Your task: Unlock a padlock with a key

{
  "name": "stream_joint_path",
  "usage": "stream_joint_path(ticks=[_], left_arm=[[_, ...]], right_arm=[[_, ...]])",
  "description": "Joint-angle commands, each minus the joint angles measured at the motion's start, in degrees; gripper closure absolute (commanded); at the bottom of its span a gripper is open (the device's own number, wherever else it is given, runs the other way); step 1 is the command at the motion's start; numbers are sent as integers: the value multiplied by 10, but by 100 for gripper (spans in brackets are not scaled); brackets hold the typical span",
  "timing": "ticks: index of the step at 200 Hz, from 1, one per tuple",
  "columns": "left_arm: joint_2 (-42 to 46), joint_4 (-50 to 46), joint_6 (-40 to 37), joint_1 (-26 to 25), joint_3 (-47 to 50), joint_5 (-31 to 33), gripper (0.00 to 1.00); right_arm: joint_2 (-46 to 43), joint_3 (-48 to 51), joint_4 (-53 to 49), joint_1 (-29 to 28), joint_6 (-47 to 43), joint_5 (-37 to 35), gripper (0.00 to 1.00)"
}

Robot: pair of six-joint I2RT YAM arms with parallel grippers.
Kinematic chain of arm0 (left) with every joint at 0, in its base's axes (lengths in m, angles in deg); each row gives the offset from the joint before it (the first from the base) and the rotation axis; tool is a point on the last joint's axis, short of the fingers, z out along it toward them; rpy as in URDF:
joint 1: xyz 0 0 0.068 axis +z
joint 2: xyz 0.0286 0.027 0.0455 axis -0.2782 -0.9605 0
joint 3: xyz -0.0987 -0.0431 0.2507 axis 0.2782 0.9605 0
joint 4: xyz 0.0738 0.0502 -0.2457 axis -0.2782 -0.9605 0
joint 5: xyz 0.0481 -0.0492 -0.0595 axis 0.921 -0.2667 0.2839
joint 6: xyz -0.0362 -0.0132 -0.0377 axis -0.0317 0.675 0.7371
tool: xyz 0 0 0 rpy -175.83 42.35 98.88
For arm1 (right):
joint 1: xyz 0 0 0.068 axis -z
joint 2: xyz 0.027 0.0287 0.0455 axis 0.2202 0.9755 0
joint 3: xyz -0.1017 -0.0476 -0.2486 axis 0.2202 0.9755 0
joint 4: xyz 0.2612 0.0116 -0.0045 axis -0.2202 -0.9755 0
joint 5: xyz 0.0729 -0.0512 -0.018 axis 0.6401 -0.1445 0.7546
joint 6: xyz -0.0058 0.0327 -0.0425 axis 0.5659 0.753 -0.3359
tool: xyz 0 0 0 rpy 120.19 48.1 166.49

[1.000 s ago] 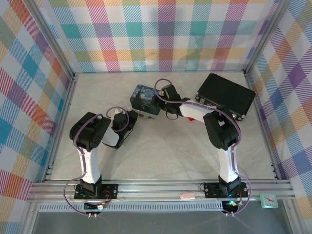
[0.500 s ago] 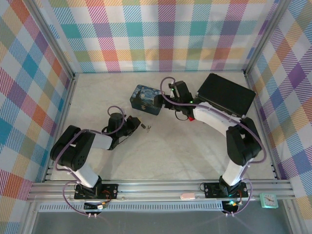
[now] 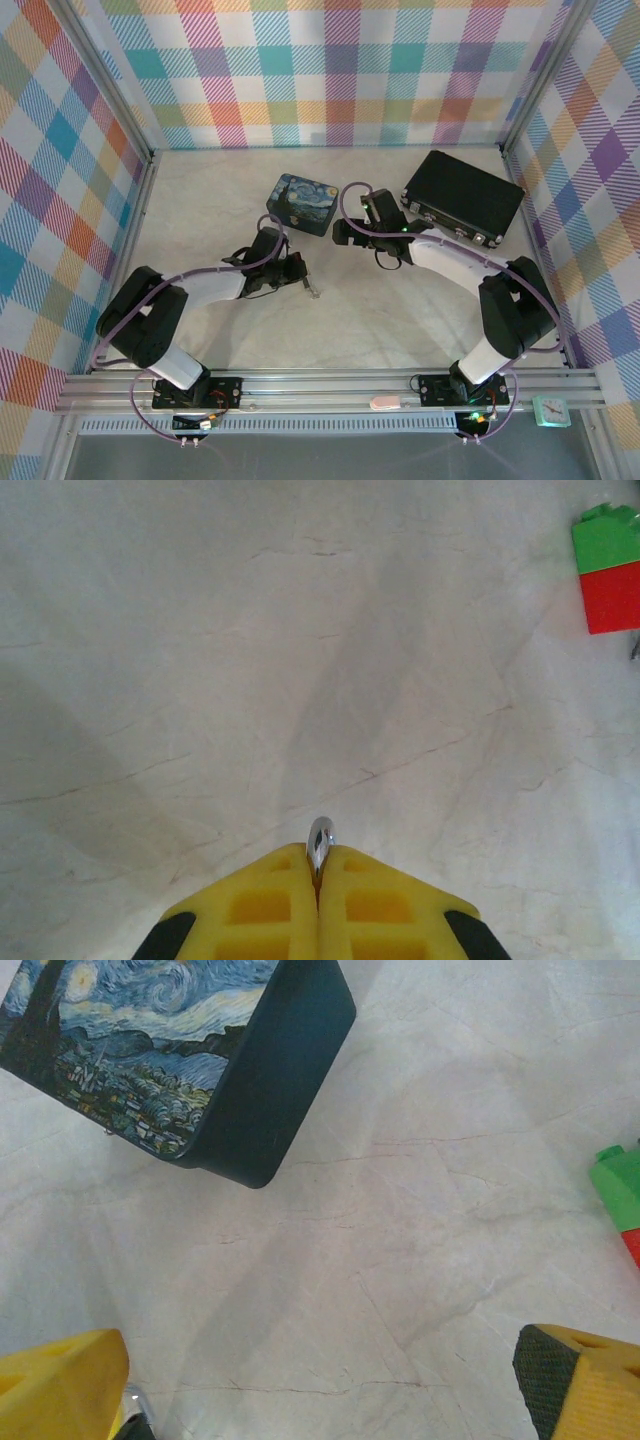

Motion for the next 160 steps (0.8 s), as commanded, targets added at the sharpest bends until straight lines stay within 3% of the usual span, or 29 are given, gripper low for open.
stream_joint_path(ticks=[1,35,67,99,124,160], left_arm=[[-34,-35,-19,-14,-27,24,94],[-69,-32,-18,-14,-55,32,84],[-74,-40,-18,-14,-70,35,55],[-25,-58,-46,-13,-75,56,49],[46,-102,-107,-7,-80,130,40],[152,-129,-186,18,-61,317,22]], right_arm=[[-29,11,2,0,-10,-21,1],[-53,23,-8,1,-27,-49,1],[-68,42,-10,2,-44,-81,1],[-82,64,1,23,-113,-111,1],[-92,74,-2,75,-194,-149,1],[-125,157,96,181,-238,-168,1]])
